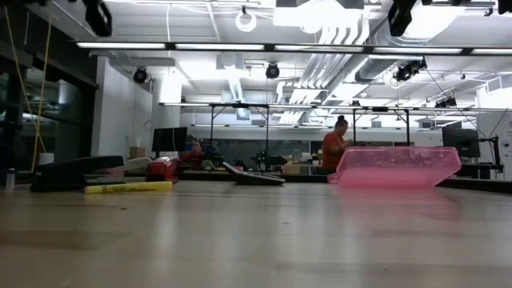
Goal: Pack school essentials
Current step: Put the green scissors into the pink supply box
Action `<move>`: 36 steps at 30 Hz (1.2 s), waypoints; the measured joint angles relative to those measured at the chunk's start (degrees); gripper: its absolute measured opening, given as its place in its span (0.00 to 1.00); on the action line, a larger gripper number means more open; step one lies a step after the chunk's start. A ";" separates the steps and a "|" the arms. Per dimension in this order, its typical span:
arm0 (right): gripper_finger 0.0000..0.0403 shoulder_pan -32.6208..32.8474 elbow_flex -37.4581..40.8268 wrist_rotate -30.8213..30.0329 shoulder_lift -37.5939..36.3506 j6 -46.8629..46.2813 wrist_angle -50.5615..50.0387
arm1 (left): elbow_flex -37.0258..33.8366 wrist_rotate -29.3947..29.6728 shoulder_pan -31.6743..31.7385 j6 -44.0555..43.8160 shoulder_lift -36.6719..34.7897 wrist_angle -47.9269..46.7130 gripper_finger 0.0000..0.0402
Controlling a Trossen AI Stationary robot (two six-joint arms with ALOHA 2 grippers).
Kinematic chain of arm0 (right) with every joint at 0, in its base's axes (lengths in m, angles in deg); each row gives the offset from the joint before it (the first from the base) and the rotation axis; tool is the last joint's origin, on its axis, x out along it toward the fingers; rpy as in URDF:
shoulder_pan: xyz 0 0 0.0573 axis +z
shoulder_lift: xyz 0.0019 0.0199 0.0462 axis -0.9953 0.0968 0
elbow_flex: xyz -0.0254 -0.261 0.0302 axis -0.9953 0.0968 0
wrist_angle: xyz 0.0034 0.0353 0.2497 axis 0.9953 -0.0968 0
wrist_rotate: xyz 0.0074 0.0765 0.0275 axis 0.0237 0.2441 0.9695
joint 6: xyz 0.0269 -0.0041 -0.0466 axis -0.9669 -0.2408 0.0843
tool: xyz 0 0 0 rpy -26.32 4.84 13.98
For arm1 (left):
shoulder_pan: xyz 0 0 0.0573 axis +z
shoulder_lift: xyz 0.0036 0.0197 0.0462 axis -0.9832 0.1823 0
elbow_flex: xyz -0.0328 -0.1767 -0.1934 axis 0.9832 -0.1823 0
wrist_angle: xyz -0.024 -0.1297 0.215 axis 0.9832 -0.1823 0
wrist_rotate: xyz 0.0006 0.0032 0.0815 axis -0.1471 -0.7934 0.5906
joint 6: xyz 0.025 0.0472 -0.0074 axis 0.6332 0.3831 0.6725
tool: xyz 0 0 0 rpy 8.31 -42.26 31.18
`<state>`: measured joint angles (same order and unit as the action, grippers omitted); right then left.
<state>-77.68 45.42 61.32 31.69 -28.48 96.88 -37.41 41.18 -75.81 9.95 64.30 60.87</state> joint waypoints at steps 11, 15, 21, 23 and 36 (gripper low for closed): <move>0.00 0.00 0.00 2.92 -0.02 2.32 1.66 | 7.21 -0.80 -0.02 7.46 9.28 -2.87 0.00; 0.00 0.00 0.00 2.93 -0.02 0.60 1.68 | 7.21 -0.82 -0.02 7.46 10.83 -2.85 0.00; 0.00 -0.02 -0.08 0.94 0.68 -2.93 11.24 | 7.24 -0.89 0.00 5.77 11.41 -0.53 0.00; 0.00 -0.02 -1.19 0.55 1.55 -5.55 11.81 | 7.26 -0.47 0.04 5.65 11.39 0.16 0.00; 0.33 14.01 -27.08 3.11 22.36 -35.47 -64.78 | 7.26 0.38 0.04 6.38 11.52 0.10 0.00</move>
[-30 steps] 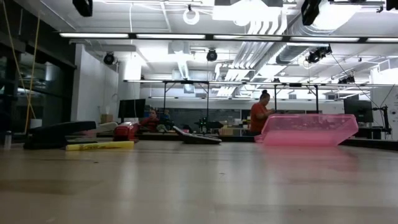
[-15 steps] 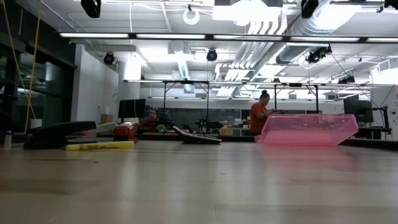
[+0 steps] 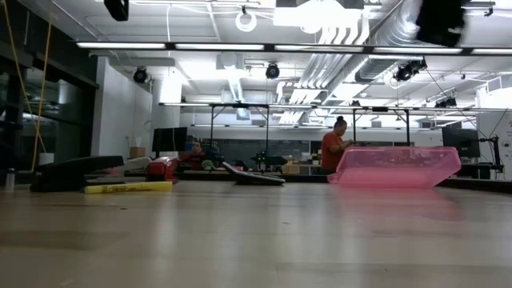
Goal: Pack school essentials
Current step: Put the green scissors into the pink supply box
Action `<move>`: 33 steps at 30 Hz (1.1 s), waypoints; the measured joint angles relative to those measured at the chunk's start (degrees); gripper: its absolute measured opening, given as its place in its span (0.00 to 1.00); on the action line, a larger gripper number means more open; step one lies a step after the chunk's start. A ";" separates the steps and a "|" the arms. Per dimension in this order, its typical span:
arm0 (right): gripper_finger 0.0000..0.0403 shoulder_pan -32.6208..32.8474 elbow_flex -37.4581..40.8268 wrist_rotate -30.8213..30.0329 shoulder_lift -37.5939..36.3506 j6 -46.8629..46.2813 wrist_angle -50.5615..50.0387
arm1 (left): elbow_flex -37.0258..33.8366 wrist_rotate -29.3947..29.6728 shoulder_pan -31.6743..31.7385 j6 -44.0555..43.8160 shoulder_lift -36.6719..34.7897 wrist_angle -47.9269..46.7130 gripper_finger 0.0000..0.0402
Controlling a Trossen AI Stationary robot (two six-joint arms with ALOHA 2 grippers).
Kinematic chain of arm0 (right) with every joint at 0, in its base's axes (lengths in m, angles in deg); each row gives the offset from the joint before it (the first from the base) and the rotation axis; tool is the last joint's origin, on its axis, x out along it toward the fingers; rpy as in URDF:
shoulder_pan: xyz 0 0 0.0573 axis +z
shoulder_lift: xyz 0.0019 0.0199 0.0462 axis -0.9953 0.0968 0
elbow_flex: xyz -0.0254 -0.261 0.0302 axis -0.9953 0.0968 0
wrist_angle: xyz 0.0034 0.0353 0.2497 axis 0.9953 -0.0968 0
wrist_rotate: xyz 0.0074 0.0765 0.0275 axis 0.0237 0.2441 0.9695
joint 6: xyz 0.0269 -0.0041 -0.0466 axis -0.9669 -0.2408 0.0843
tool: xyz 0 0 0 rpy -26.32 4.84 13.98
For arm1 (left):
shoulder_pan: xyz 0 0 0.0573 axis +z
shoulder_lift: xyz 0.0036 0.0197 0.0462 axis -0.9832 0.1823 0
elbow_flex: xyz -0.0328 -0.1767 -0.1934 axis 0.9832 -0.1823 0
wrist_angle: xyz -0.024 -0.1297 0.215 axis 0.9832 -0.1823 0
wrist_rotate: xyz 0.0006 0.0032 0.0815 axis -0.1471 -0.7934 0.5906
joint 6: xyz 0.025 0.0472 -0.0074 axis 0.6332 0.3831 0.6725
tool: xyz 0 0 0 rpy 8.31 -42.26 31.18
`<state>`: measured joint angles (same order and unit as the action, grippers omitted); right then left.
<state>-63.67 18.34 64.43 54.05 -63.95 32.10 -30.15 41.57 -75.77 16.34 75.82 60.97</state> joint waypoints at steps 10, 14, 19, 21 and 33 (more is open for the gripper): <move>0.49 16.66 8.16 10.55 10.42 -38.26 -6.24 | 0.00 0.04 0.00 -0.43 0.00 -0.07 0.00; 0.49 18.42 10.85 10.75 13.61 -50.81 -5.66 | 0.00 0.07 0.00 -0.45 0.00 -0.07 0.00; 0.49 18.40 13.63 11.18 16.48 -54.63 -1.18 | 0.00 0.07 0.00 -0.43 0.00 -0.04 0.00; 0.49 18.32 14.37 11.19 17.57 -55.16 0.57 | 0.00 0.12 0.00 -0.43 0.00 -0.05 0.00; 0.49 18.23 15.08 11.84 24.61 -57.01 5.43 | 0.00 0.17 0.00 -0.43 0.00 0.07 0.00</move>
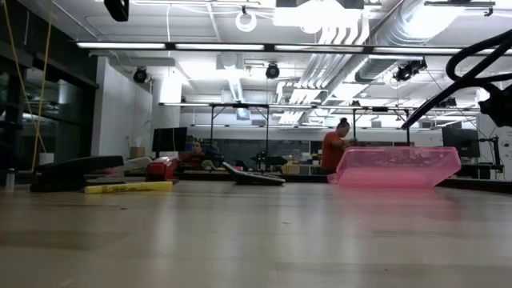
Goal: Pack school essentials
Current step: Put the green scissors into the pink supply box
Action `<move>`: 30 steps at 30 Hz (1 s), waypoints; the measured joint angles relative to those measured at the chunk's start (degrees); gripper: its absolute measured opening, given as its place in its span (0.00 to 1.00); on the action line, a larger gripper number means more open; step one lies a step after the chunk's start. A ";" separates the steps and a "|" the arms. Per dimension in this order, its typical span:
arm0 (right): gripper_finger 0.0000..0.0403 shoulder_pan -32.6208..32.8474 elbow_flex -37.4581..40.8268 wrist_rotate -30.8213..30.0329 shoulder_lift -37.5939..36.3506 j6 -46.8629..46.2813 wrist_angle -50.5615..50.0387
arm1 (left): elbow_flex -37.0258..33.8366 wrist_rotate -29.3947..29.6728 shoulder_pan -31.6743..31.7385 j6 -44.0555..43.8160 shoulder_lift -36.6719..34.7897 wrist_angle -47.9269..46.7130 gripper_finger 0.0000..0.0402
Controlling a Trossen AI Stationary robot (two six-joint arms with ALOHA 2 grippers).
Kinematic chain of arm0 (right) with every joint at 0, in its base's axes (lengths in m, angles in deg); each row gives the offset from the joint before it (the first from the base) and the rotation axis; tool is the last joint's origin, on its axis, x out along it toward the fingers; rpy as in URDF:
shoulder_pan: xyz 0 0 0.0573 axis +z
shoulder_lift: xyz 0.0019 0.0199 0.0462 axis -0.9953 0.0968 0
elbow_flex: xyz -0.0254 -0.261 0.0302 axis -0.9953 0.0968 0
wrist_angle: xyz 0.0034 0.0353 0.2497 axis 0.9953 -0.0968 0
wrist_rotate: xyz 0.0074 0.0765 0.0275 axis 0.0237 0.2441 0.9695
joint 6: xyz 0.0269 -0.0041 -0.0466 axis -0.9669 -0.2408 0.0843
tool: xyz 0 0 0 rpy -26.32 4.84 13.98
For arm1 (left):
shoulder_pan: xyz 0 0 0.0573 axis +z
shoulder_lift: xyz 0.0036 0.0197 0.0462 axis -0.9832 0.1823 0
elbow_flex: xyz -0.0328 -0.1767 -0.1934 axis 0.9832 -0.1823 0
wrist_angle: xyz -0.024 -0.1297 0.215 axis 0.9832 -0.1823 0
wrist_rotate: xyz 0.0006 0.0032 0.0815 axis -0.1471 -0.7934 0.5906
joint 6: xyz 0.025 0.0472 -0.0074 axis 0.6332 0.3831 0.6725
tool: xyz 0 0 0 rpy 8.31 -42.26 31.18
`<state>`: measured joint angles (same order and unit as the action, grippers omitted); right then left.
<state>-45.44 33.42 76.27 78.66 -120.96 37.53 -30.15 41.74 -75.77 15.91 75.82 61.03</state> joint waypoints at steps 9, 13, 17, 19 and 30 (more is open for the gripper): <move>0.33 0.00 -0.35 -0.18 3.52 -1.71 1.14 | 0.00 -0.02 0.00 -0.02 0.00 0.04 0.00; 0.19 0.00 -0.33 -1.05 3.55 -2.66 1.27 | 0.00 0.04 0.00 0.00 0.00 0.04 0.00; 0.04 0.07 -0.31 -2.71 3.57 -4.61 1.20 | 0.00 0.04 0.00 -0.02 0.00 0.07 0.00; 0.02 0.07 -0.29 -3.03 3.43 -5.18 1.14 | 0.00 0.06 0.00 -0.02 0.00 0.07 0.00; 0.01 -0.52 0.13 -14.23 -5.37 -8.97 -6.90 | 0.00 0.53 0.00 0.04 0.00 0.07 0.00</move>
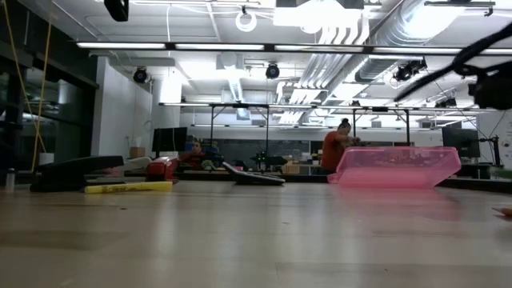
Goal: Pack school essentials
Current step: Put the green scissors into the pink supply box
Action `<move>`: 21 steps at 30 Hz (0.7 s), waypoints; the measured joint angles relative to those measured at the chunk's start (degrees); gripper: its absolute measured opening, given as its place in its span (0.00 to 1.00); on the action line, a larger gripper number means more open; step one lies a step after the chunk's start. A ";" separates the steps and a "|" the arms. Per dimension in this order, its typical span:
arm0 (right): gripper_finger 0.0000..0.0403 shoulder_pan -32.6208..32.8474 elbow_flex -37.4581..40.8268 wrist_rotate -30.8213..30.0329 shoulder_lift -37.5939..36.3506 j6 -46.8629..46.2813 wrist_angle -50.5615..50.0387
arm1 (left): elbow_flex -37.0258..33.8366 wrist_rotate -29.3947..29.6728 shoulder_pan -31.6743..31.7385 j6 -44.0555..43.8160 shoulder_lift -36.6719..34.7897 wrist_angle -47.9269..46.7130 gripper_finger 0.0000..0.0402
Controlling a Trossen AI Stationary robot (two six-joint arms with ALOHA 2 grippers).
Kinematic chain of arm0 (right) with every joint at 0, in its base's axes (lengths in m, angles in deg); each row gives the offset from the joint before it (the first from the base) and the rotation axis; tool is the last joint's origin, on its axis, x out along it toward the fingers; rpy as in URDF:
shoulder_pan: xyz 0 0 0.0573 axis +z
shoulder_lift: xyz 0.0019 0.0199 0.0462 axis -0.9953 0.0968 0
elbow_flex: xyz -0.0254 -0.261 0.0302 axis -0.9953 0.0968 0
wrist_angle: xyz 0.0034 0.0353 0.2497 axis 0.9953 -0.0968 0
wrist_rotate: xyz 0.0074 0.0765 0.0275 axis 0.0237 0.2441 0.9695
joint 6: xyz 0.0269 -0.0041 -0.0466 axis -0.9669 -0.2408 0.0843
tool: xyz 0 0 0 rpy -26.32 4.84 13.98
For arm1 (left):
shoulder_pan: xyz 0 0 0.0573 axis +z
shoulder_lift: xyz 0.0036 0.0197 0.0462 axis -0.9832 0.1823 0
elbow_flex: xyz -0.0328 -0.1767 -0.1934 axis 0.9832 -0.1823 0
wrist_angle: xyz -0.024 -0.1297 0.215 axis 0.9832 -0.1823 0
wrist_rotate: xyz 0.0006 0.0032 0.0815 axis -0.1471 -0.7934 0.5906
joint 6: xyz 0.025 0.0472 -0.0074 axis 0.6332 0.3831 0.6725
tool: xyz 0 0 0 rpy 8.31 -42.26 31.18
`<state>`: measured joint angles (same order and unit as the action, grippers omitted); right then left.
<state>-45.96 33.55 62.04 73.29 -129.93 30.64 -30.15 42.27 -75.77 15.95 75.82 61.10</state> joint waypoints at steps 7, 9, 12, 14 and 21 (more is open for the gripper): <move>0.00 -2.55 -0.03 -15.12 -13.06 10.18 1.20 | 0.00 1.17 -0.02 0.44 0.00 0.01 0.00; 0.00 -3.52 -0.11 -21.54 -17.12 16.61 5.05 | 0.00 1.15 -0.02 0.42 -0.02 0.00 0.00; 0.00 -5.72 -0.11 -29.31 -21.91 31.05 14.25 | 0.00 1.15 -0.02 0.06 0.00 -0.02 0.00; 0.00 -7.86 -0.15 -31.94 -24.10 43.10 22.07 | 0.00 1.15 -0.02 -0.58 0.39 -0.02 0.00; 0.00 -19.55 -0.22 -25.66 -26.36 82.08 46.68 | 0.75 0.16 0.00 -6.65 7.11 -0.66 0.00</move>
<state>-65.52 33.33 36.38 46.93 -47.85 77.32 -29.40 42.43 -75.77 9.30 82.93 60.44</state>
